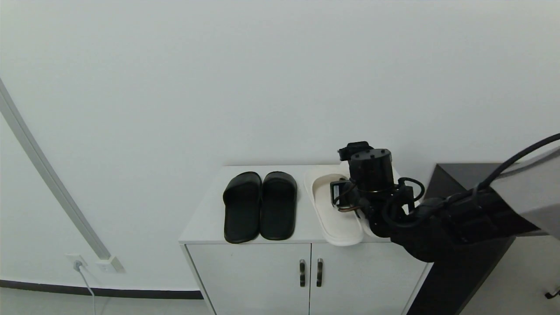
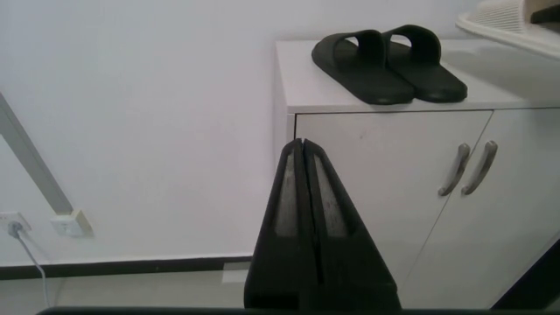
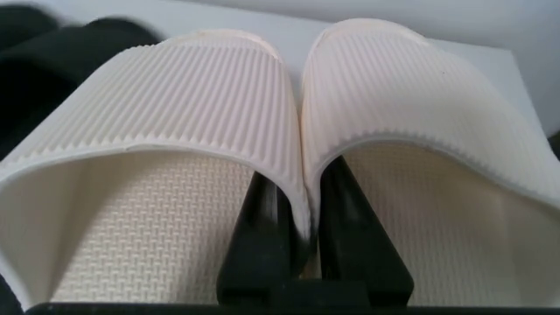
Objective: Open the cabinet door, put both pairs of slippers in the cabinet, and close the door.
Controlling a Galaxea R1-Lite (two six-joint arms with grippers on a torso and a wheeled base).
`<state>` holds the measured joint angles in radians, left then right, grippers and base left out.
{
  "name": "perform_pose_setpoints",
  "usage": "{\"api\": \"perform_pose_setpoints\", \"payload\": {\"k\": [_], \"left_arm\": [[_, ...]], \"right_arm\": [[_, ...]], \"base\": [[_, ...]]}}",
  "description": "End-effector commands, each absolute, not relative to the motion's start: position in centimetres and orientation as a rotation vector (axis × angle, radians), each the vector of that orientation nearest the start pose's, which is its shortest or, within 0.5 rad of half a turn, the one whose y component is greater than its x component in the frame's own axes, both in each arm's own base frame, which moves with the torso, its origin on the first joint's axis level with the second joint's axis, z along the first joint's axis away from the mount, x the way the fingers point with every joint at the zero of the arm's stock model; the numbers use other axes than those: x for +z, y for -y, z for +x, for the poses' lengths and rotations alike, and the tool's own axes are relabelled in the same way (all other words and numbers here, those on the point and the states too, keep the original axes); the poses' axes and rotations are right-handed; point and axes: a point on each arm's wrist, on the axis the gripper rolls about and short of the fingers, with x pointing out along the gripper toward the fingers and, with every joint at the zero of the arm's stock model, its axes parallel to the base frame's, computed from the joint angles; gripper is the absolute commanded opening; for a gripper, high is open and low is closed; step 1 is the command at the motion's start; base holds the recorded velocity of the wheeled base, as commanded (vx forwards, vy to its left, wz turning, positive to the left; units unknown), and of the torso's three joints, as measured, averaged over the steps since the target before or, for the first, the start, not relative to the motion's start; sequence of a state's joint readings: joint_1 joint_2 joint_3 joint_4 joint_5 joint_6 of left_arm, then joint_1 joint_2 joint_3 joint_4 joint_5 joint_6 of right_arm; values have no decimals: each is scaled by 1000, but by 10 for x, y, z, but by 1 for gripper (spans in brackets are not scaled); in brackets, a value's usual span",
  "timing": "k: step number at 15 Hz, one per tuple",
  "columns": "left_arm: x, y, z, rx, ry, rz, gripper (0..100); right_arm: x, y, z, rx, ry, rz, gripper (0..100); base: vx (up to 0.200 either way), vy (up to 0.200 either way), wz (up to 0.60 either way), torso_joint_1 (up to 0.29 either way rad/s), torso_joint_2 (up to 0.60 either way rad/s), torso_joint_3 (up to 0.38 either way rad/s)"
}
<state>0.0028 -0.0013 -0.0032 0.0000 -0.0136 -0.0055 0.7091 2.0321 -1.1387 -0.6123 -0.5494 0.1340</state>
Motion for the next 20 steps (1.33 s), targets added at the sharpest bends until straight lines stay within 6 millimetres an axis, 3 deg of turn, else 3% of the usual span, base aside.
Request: {"api": "perform_pose_setpoints", "payload": {"k": [1, 4, 7, 16, 20], "left_arm": [[76, 0, -23, -11, 3, -6, 0], [76, 0, -23, -11, 3, -6, 0], [76, 0, -23, -11, 3, -5, 0], [76, 0, -23, -11, 2, -5, 0], [76, 0, -23, -11, 2, -5, 0]], "right_arm": [[180, -235, 259, 259, -224, -20, 0], [185, -221, 224, 404, -247, -20, 0], [193, -212, 205, 543, -245, -11, 0], [193, -183, 168, 834, -188, -192, 0], [189, -181, 165, 890, -200, -195, 0]], "base": [[0, 0, 0, 0, 0, 0], [0, 0, 0, 0, 0, 0], [0, 0, 0, 0, 0, 0], [0, 0, 0, 0, 0, 0], [-50, 0, 0, -1, 1, 2]]}}
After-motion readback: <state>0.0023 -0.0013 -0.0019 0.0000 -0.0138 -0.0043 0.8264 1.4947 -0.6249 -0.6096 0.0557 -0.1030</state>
